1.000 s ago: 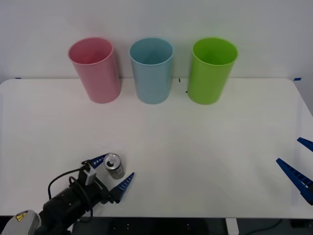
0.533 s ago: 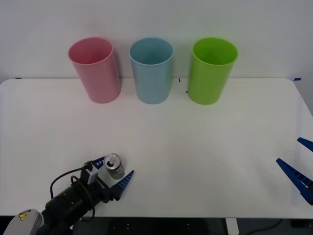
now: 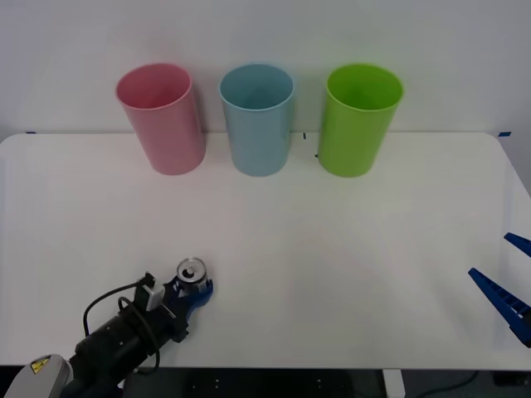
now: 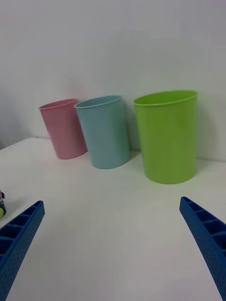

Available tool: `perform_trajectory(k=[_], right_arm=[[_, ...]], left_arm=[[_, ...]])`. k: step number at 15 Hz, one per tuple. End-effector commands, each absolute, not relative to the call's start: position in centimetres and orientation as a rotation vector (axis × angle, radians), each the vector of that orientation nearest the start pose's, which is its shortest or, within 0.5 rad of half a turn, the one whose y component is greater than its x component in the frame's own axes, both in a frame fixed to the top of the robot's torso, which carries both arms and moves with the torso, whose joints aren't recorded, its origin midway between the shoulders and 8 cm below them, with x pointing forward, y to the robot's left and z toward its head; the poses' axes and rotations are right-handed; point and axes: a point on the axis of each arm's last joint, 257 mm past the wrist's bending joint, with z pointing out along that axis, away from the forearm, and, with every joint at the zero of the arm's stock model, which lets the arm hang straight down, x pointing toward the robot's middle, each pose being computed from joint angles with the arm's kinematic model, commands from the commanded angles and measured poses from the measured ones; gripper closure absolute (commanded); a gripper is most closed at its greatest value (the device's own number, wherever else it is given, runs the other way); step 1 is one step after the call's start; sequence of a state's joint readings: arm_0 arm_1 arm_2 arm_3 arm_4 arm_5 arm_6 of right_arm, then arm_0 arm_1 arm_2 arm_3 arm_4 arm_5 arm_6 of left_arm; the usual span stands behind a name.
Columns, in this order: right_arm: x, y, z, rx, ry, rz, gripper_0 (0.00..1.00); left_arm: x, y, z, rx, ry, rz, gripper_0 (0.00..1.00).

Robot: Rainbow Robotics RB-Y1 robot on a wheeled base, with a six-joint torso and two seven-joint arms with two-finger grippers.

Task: Grasp the object on the table and drop it into the matching bin: aluminum can to the light blue bin, PET bottle to the pink bin.

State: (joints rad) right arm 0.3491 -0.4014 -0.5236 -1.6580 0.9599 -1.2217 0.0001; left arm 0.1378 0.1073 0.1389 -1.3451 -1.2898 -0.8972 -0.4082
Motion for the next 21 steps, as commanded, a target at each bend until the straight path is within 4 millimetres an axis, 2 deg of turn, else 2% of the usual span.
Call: perform_trajectory(k=[1, 3, 6, 10, 13, 15, 18, 21], right_arm=[[34.2, -33.0, -16.9, -0.465, 1.441, 0.567, 0.0], [34.2, -33.0, -16.9, -0.465, 1.441, 0.567, 0.0], [34.2, -33.0, -16.9, -0.465, 1.441, 0.567, 0.0], [34.2, -33.0, -16.9, -0.465, 1.441, 0.567, 0.0], [34.2, -33.0, -16.9, -0.465, 1.441, 0.567, 0.0], [34.2, -33.0, -16.9, -0.465, 1.441, 0.567, 0.0], [34.2, -33.0, -16.9, -0.465, 1.441, 0.567, 0.0], [34.2, -33.0, -16.9, -0.465, 1.441, 0.567, 0.0]], left_arm=[[42.0, 15.2, -33.4, 0.6, 1.579, -0.458, 1.0], [42.1, 15.2, -33.3, 0.601, 1.578, -0.458, 1.0], [42.5, 15.9, -31.9, 0.541, 1.55, -0.475, 1.0], [43.3, 20.5, -29.4, 0.43, 1.512, -0.43, 1.0], [43.3, 22.8, -27.4, 0.395, 1.478, -0.392, 1.0], [43.0, 23.1, -26.1, 0.379, 1.453, -0.396, 1.0], [43.3, 21.8, -24.0, 0.388, 1.408, -0.427, 1.0], [45.3, 20.1, -20.9, 0.387, 1.342, -0.469, 1.0]])
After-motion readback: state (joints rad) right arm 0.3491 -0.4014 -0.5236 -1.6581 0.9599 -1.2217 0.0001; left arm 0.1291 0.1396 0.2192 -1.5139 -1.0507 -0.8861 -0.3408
